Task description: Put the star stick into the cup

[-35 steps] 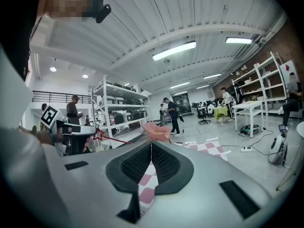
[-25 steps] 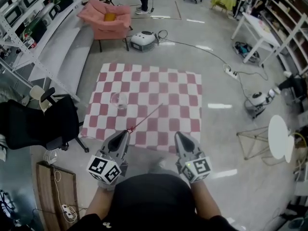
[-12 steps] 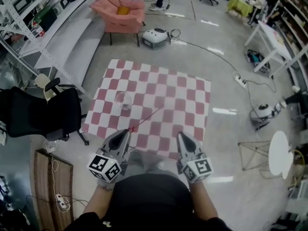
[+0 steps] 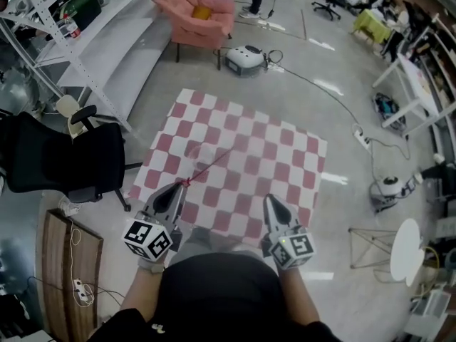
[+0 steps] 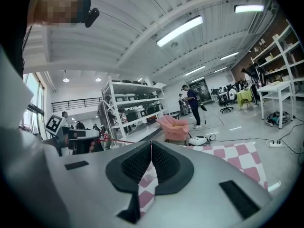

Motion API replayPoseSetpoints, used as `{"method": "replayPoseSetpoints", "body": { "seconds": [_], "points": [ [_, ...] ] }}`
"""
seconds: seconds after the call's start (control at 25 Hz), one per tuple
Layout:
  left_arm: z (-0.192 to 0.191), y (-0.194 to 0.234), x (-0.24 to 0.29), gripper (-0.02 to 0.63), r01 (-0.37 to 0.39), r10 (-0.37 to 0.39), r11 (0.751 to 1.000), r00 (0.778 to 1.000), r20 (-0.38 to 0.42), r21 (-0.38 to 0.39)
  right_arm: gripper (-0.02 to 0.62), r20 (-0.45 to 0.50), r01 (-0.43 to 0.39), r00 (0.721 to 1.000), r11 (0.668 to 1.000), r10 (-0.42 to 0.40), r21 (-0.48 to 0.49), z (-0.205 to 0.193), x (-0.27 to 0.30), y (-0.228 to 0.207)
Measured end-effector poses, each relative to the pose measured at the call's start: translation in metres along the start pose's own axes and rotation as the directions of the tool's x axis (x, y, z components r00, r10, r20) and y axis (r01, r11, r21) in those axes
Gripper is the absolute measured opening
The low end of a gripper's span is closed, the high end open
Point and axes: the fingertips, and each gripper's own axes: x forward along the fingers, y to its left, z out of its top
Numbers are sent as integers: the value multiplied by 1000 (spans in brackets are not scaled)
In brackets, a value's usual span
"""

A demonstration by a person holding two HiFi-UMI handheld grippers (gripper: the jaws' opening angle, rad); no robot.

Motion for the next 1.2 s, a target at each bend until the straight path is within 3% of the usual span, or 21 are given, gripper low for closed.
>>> {"method": "replayPoseSetpoints", "body": {
  "seconds": [0.28, 0.52, 1.2],
  "points": [
    [1, 65, -6, 52, -45, 43, 998, 998, -37, -44, 18, -30, -38, 999, 999, 38, -7, 3, 57, 20],
    [-21, 98, -12, 52, -54, 45, 996, 993, -109, -72, 18, -53, -56, 997, 998, 55, -14, -4, 85, 35],
    [-78, 141, 29, 54, -13, -6, 998, 955, -296, -62, 18, -114, 38, 992, 997, -45, -62, -20, 98, 48]
  ]
}}
